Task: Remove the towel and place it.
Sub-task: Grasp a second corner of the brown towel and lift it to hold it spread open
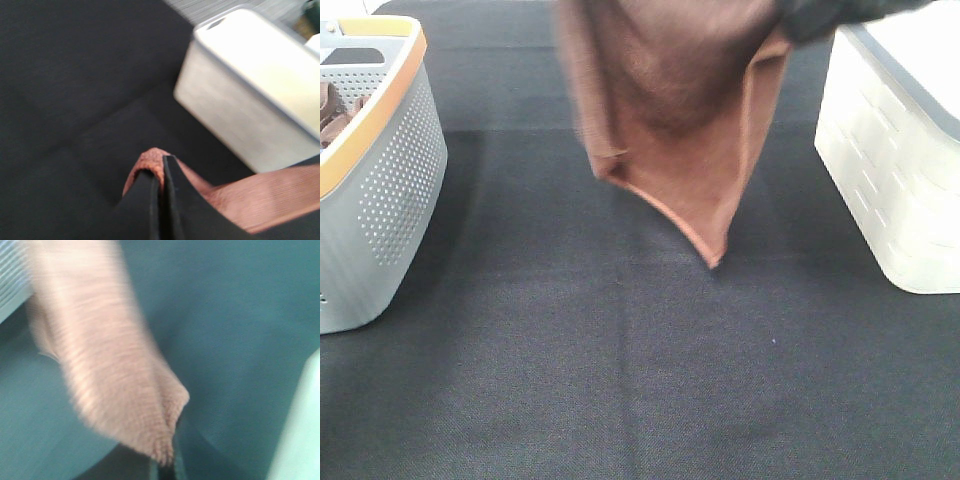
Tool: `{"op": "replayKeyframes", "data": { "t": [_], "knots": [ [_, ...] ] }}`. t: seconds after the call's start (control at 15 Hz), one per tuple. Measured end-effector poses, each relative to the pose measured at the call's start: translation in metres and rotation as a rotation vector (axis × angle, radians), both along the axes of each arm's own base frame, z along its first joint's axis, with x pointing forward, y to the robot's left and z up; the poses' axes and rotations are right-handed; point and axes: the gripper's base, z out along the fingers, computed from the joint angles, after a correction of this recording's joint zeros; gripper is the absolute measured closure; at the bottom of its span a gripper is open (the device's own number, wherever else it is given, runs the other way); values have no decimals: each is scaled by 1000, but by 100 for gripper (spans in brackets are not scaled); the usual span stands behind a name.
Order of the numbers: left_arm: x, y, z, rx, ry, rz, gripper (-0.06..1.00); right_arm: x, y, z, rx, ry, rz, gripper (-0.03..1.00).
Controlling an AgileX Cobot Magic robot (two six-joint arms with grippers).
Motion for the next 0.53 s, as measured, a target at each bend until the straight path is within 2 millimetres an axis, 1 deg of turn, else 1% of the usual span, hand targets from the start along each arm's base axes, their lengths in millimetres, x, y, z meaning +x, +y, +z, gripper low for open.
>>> {"op": "replayKeyframes", "data": {
  "t": [0.07,0.13,0.27,0.53],
  "knots": [
    [2,3,-2,41,-9,23,94,2,-2,9,-1,-29,-30,97],
    [2,3,-2,41,-9,23,94,2,-2,9,-1,-29,-30,97],
    [4,8,-5,104,-23,57,94,6,-4,20,-6,-85,-52,97],
    [5,11,-6,128,-26,75,94,15,-2,24,2,-175,-56,97]
  ]
}}
